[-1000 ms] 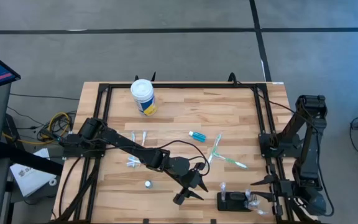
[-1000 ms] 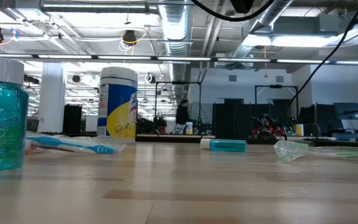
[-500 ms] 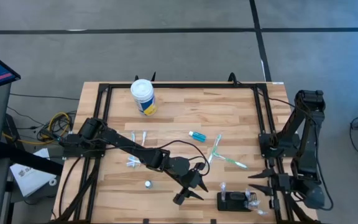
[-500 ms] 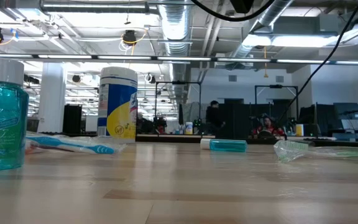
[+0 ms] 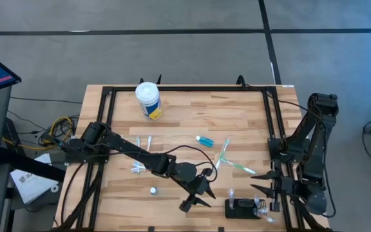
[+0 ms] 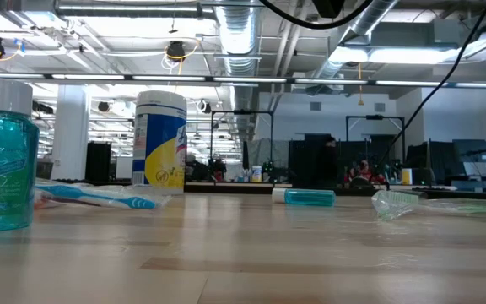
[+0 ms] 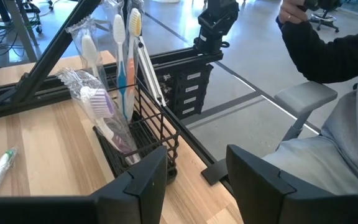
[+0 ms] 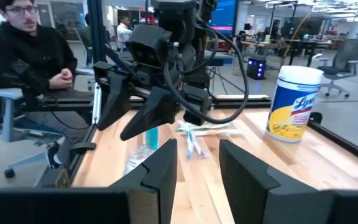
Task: Pick & Place toothbrushing station
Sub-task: Put the orange toothbrush into the wire organizer
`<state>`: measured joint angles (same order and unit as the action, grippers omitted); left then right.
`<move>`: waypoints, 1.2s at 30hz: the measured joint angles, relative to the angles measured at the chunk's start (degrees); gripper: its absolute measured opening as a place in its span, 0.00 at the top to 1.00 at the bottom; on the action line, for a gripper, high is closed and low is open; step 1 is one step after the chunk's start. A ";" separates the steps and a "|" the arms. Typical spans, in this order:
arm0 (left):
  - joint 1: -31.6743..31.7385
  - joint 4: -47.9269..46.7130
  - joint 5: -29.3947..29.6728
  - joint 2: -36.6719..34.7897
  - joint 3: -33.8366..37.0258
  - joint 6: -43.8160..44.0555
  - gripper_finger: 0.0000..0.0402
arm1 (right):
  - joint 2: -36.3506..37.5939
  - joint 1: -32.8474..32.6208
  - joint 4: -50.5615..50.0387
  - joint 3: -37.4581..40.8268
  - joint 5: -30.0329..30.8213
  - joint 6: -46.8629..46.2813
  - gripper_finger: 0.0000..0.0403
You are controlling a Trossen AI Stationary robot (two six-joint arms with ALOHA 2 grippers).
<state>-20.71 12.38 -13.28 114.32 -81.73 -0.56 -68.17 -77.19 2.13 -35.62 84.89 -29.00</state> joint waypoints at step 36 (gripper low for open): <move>-0.51 -20.52 11.13 -1.04 -0.05 8.11 0.60 | 14.19 23.70 -10.10 0.02 -19.88 0.51 0.73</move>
<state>-21.22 -8.14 -2.15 113.28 -81.79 7.54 -53.98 -53.49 -7.97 -35.59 65.01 -28.49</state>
